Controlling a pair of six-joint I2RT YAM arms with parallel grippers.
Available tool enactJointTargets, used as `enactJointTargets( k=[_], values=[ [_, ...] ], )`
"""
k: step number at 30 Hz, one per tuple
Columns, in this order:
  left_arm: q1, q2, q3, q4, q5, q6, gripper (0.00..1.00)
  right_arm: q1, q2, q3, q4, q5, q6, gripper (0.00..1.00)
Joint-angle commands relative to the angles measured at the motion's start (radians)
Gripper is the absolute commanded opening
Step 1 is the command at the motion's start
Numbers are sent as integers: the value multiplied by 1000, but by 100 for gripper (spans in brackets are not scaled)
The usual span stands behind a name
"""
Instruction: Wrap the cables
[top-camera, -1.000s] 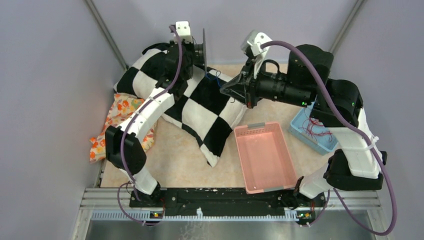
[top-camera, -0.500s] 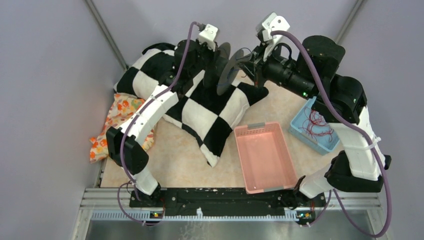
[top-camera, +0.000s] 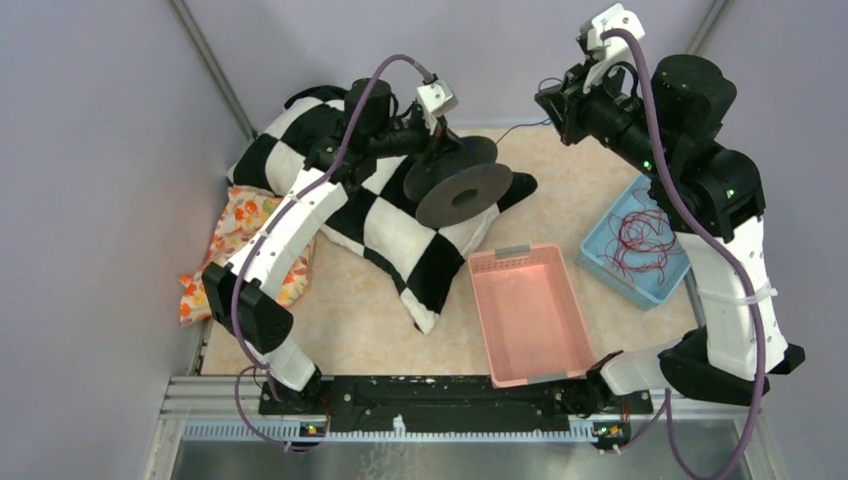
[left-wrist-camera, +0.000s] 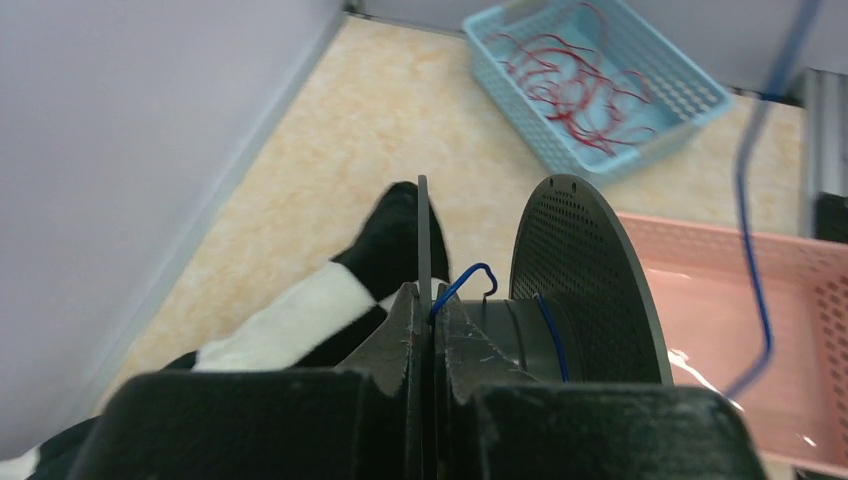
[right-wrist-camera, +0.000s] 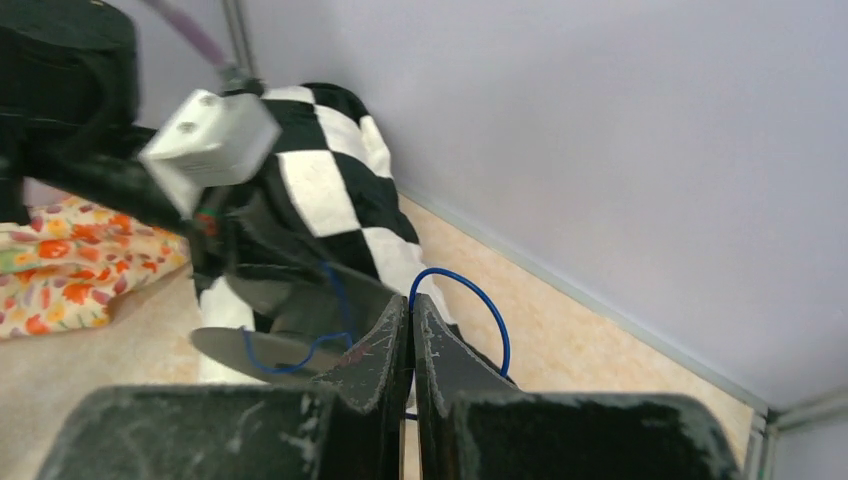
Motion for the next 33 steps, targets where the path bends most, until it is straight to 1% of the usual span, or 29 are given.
enactJointTargets(
  k=[1, 5, 9, 12, 15, 16, 17, 19, 22, 24, 25, 27, 29, 33],
  values=[
    [-7, -82, 43, -132, 237, 93, 0, -116, -38, -65, 70, -103, 33, 0],
    [-9, -137, -8, -154, 277, 129, 0, -227, -58, -173, 104, -172, 70, 0],
    [-6, -166, -5, -185, 317, 124, 0, -348, -103, -326, 136, -224, 108, 0],
    [-2, -179, 0, -163, 370, 84, 0, -385, -151, -460, 158, -238, 127, 0],
    [13, -154, 66, -150, 492, 7, 0, -386, -203, -613, 184, -240, 145, 0],
    [17, -146, 83, -116, 526, -37, 0, -386, -229, -668, 197, -254, 177, 0],
    [24, -151, 73, -49, 549, -101, 0, -386, -248, -717, 214, -276, 197, 0],
    [50, -177, 14, 142, 562, -255, 0, -386, -296, -823, 260, -350, 231, 0],
    [133, -216, -114, 533, 500, -626, 0, -386, -381, -964, 351, -432, 310, 0],
    [187, -221, -172, 702, 408, -807, 0, -386, -421, -1050, 392, -460, 362, 0],
    [201, -219, -190, 759, 376, -857, 0, -386, -433, -1079, 412, -478, 390, 0],
    [210, -216, -221, 802, 286, -902, 0, -372, -447, -1130, 448, -508, 441, 0],
    [211, -215, -249, 834, 198, -941, 0, -341, -461, -1170, 475, -487, 471, 0],
    [221, -219, -316, 925, 62, -1032, 0, -238, -481, -1229, 529, -428, 524, 0]
  ],
)
